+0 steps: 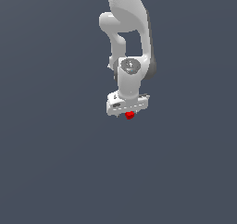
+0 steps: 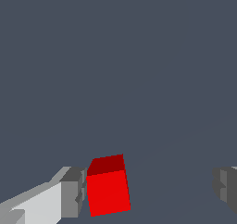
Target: Pick up the red cube and move it to a goal position.
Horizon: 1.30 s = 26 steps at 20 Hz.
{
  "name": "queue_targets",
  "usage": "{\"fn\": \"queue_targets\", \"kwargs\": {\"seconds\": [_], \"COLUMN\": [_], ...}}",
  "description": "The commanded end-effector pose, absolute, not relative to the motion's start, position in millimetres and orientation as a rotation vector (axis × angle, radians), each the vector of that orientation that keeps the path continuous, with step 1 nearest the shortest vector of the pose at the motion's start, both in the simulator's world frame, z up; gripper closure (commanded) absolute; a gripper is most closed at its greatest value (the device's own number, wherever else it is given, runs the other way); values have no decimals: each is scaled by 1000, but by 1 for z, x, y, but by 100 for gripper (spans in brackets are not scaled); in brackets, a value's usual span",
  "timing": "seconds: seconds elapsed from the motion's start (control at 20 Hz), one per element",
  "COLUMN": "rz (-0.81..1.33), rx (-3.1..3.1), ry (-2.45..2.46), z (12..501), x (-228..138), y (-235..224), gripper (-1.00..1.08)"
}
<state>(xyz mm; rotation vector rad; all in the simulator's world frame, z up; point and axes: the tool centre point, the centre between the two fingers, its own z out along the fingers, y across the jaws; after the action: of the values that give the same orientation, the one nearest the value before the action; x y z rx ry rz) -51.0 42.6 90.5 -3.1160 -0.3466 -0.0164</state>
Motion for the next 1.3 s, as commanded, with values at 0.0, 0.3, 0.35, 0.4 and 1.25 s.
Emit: {"fn": "queue_targets", "kwargs": {"seconds": [0.0,0.3,0.35,0.4,1.25], "rz": [-12,-4,-3,-3,0], "rx": [-3107,-3089,-3086,-3084,-3081], "ry": [-424,-551,-566,-579,-613], "z": [71,38,34,30,20], "x": [-64,-87,-89,-92,-97], "y": [50,61,62,63,64], "gripper": [-92,-92,-92,-92,108]}}
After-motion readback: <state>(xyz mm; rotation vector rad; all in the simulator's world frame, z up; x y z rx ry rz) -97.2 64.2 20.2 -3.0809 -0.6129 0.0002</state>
